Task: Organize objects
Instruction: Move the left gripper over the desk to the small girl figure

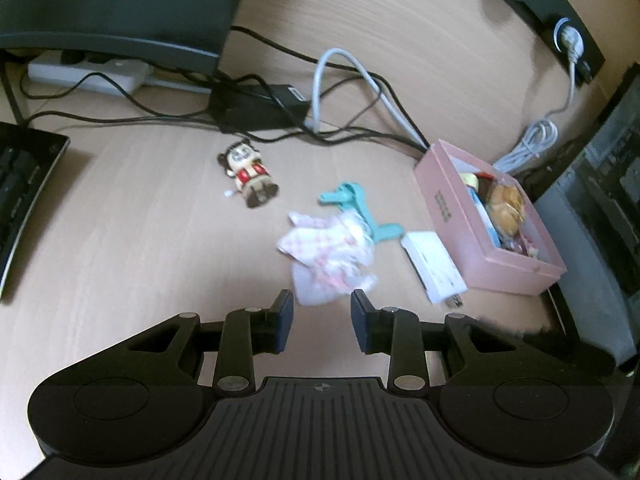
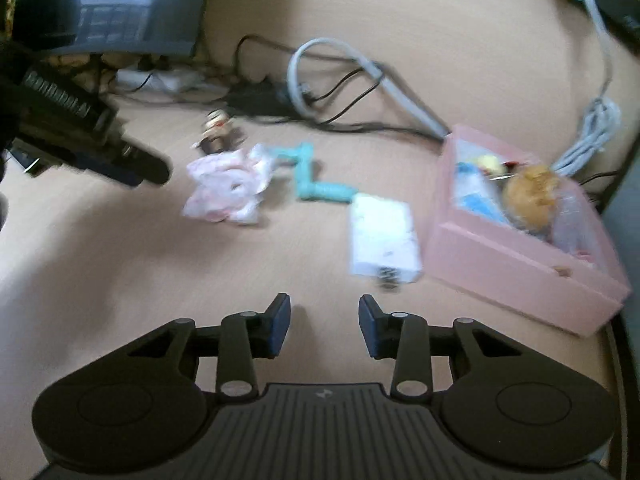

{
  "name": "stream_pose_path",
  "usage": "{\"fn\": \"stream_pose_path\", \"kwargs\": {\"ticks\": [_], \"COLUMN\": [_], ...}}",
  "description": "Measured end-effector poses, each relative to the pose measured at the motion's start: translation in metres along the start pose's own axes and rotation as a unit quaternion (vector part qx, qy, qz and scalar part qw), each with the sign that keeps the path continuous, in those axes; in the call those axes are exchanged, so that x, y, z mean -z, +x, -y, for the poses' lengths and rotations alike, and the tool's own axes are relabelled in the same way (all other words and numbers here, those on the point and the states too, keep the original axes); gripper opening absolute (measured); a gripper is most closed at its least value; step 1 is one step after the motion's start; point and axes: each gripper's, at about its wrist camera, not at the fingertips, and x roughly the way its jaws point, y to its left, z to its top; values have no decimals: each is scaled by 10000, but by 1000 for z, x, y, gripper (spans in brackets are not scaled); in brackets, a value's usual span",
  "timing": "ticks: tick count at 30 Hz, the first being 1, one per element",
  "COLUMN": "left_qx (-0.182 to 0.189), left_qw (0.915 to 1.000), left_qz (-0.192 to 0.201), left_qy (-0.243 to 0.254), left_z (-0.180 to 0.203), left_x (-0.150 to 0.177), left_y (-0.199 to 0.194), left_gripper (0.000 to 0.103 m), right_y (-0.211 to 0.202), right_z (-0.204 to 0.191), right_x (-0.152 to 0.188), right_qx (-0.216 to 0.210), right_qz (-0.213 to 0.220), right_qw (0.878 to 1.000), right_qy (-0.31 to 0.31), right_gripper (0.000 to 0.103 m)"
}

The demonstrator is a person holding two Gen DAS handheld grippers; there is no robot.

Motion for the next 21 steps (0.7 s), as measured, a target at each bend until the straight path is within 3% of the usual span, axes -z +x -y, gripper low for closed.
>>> {"fn": "stream_pose_path", "kwargs": {"ticks": [2, 6, 9, 12, 14, 21], "left_qx": [-61, -257, -524, -686, -801, -926], "left_qw": [10000, 9996, 9986, 9976, 9967, 9950], "left_qz": [9, 27, 7, 35, 83, 123], "left_qy": [-18, -74, -70, -93, -133, -356], "left_z": [10, 25, 33, 37, 37, 38], "left_x": [8, 30, 43, 52, 56, 60], "left_y": [-3, -14, -26, -39, -47, -52], "left_gripper": [34, 34, 34, 34, 34, 34], "right_y": [4, 40, 54, 58, 58, 49], "right_z": [10, 34, 40, 37, 36, 38], "right_x": [-5, -16, -21, -24, -25, -18], "right_qx": [147, -8, -151, -211, -309, -653], "right_qz": [44, -252, -183, -96, -89, -105], "right_qw": [9997, 9957, 9932, 9937, 9937, 9928], "right_qy": [198, 895, 1139, 1095, 1071, 1001], "right_gripper": [56, 57, 57, 51, 36, 34]}}
